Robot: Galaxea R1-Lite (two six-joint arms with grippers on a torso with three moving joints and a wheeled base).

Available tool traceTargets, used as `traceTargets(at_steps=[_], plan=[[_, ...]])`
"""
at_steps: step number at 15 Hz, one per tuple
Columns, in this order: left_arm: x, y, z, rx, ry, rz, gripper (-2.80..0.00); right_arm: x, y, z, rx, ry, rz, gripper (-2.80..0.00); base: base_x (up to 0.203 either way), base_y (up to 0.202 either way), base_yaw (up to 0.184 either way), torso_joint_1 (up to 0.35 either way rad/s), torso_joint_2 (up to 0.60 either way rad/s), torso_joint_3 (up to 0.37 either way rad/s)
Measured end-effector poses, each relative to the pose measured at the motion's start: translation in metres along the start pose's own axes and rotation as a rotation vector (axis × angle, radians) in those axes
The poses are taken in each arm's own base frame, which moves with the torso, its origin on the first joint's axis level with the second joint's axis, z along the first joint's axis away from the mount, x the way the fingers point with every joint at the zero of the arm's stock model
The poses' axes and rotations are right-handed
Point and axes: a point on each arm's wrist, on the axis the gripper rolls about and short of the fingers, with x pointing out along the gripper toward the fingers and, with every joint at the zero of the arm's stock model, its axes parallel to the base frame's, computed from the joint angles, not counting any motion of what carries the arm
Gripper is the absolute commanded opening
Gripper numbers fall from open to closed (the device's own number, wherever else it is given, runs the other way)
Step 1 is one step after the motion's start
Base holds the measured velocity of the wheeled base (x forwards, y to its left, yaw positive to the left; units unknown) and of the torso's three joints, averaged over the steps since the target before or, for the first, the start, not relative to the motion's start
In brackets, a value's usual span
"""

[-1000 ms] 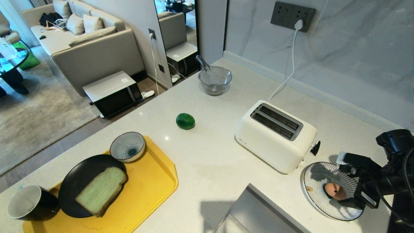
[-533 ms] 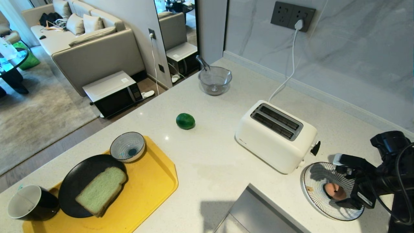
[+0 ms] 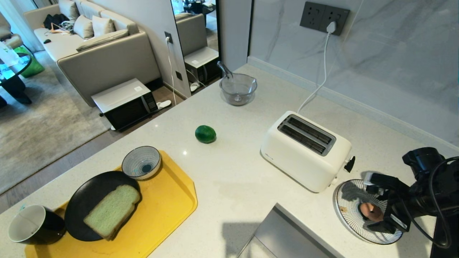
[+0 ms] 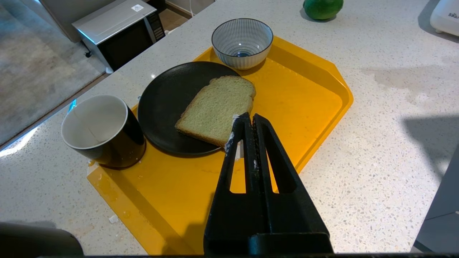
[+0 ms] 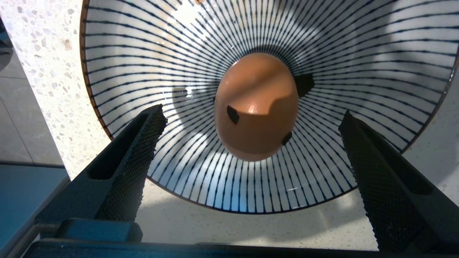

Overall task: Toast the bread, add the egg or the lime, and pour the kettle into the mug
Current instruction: Pick up the egg

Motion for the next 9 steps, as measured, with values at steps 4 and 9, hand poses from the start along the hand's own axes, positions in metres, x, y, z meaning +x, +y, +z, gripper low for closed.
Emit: traceTargets(at_steps=[4,9], plan=[[0.0000,0.0000,0.0000,0.000,0.000,0.001,-2.80,0.0039,-0.0038,0.0031,-0.004,-0.002,0.000,0.00,0.000,0.000,0.000,0.000,0.00,0.000],[0.0000,0.0000,0.0000,0.000,0.000,0.001,-2.80,0.0074,-0.0073,0.0045,-0.004,0.002,-0.002,0.00,0.000,0.000,0.000,0.000,0.00,0.000]])
